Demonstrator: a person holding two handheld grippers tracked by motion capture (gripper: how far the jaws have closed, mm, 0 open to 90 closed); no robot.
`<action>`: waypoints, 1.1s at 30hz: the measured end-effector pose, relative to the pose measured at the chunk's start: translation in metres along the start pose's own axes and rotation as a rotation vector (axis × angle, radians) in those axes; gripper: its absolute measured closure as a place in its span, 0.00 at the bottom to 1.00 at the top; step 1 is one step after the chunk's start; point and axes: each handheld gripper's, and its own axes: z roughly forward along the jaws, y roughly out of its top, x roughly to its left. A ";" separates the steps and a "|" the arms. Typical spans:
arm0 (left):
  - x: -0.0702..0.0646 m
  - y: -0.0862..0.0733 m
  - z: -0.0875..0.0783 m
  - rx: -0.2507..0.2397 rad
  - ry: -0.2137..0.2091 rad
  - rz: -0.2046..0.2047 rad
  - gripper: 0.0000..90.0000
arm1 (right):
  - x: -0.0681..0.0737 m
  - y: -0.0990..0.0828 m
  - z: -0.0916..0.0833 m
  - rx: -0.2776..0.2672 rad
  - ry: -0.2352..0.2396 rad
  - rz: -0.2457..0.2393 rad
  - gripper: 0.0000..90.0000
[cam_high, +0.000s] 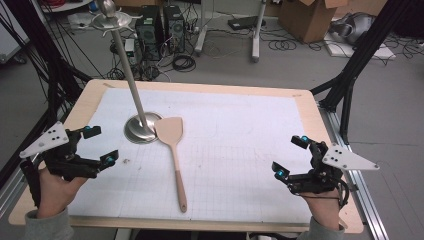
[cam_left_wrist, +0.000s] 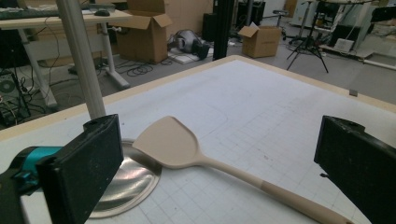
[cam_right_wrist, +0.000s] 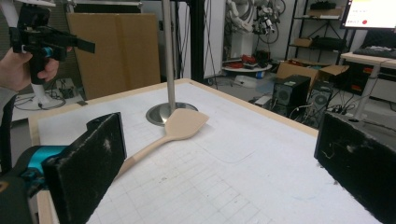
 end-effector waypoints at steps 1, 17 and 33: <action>0.000 0.000 0.001 0.007 -0.001 0.005 0.02 | 0.000 0.000 0.000 0.000 -0.001 0.004 0.01; -0.003 -0.002 0.009 0.039 -0.008 0.028 0.02 | -0.002 -0.003 0.004 0.015 0.016 0.008 0.01; -0.013 -0.007 0.028 0.098 -0.013 0.096 0.12 | -0.002 -0.004 0.003 0.023 0.022 0.004 0.01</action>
